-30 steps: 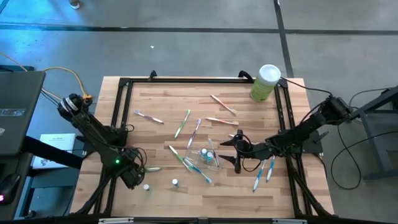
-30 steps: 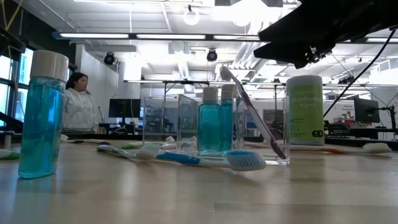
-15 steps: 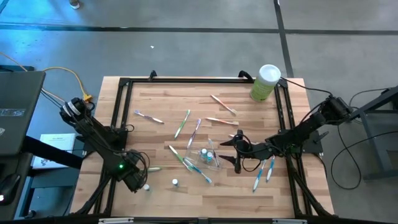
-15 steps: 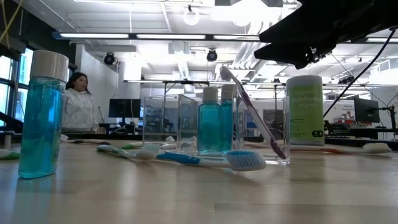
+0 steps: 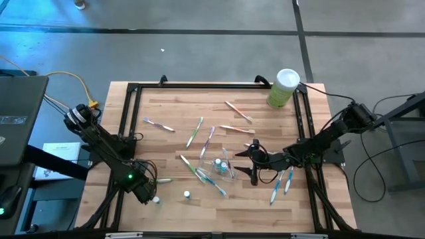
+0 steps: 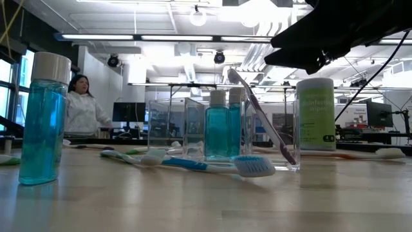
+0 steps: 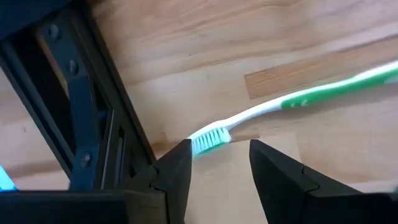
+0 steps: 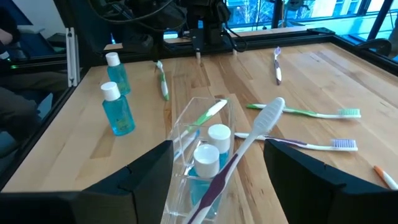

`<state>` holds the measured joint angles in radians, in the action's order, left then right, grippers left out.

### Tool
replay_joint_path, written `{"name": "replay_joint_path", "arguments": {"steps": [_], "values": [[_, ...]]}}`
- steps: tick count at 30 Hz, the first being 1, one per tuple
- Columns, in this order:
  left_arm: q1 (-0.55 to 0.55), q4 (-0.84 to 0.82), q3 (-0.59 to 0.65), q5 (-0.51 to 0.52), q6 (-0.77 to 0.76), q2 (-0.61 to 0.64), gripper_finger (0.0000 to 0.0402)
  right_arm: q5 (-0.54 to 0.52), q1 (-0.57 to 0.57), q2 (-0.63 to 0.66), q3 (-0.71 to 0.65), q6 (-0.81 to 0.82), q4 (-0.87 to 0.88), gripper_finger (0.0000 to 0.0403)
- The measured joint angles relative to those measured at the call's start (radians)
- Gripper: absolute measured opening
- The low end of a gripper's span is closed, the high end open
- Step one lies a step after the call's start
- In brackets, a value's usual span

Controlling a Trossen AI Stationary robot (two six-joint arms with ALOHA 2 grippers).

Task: Pick & Place toothbrushing station
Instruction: Put the green toothbrush into the transparent organizer

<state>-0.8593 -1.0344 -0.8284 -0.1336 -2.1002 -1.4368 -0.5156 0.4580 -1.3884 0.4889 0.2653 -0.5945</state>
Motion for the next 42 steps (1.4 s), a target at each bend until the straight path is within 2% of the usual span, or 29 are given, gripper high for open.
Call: {"name": "replay_joint_path", "arguments": {"steps": [3, 14, 20, 26, 33, 37, 42], "values": [[0.000, 0.000, 0.000, 0.010, 0.079, 0.000, 0.0154, 0.000, 0.000, 0.000, 0.000, 0.000, 0.000, 0.0243], [0.077, 0.005, 0.023, -0.018, 0.196, 0.000, 0.0154, 0.000, 0.000, 0.000, 0.000, 0.001, 0.001, 0.0243], [0.099, 0.081, 0.071, -0.035, 0.264, 0.000, 0.0154, 0.000, 0.000, 0.000, 0.000, 0.001, 0.010, 0.0243], [0.103, 0.159, 0.114, -0.091, 0.283, 0.000, 0.0154, 0.000, 0.000, 0.000, 0.000, 0.001, 0.010, 0.0243], [0.096, 0.269, 0.156, -0.102, 0.312, 0.001, 0.0152, -0.001, 0.000, 0.000, 0.000, 0.001, 0.010, 0.0243], [0.097, 0.279, 0.179, -0.127, 0.297, -0.015, 0.0127, -0.001, 0.000, 0.000, 0.000, 0.001, 0.011, 0.0243], [0.097, 0.290, 0.185, -0.126, 0.331, -0.038, 0.0034, -0.001, 0.000, 0.000, 0.000, 0.001, 0.012, 0.0243]]}}
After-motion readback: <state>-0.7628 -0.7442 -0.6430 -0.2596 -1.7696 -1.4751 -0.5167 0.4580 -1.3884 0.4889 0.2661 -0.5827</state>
